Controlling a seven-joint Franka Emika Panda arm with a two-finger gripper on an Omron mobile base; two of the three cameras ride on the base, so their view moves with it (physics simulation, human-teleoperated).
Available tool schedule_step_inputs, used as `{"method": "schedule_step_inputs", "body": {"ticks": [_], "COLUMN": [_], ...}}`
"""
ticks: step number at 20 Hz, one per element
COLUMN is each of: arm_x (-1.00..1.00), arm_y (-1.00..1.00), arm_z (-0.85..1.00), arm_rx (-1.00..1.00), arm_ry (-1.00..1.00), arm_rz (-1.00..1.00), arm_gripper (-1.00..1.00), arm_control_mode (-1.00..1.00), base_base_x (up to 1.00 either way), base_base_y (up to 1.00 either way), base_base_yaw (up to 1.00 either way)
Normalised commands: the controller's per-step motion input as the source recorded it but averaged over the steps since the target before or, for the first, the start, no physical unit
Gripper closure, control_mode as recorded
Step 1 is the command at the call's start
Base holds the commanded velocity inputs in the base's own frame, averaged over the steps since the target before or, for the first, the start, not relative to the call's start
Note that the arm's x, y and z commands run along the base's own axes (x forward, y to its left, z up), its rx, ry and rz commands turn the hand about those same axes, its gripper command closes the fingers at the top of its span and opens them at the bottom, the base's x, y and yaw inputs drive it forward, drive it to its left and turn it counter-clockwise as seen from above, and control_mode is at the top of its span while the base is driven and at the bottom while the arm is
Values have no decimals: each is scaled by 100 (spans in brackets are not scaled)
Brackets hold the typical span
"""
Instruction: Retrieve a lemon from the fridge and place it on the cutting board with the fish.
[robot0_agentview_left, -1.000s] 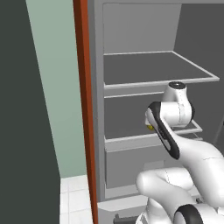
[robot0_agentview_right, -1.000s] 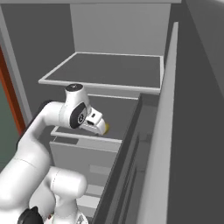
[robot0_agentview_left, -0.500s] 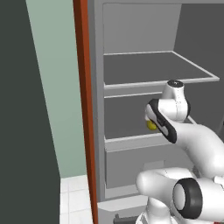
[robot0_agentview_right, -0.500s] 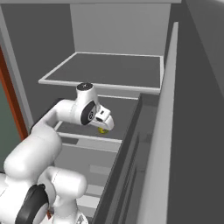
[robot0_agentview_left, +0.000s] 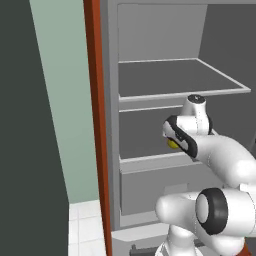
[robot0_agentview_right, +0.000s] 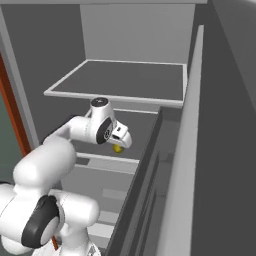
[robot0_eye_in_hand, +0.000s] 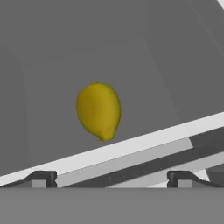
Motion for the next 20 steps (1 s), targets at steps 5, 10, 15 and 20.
{"method": "schedule_step_inputs", "body": {"ticks": [5,10,15,20], "arm_x": [46,25,24,21], "arm_y": [0,0,0,0], "arm_z": [-17,-30,-24,-19], "arm_rx": [0,0,0,0], "arm_ry": [0,0,0,0], "arm_rz": [0,0,0,0], "arm_gripper": [-100,-100,-100,-100], "arm_control_mode": [-100,-100,-100,-100], "base_base_x": [0,0,0,0], "base_base_y": [0,0,0,0], "base_base_yaw": [0,0,0,0]}}
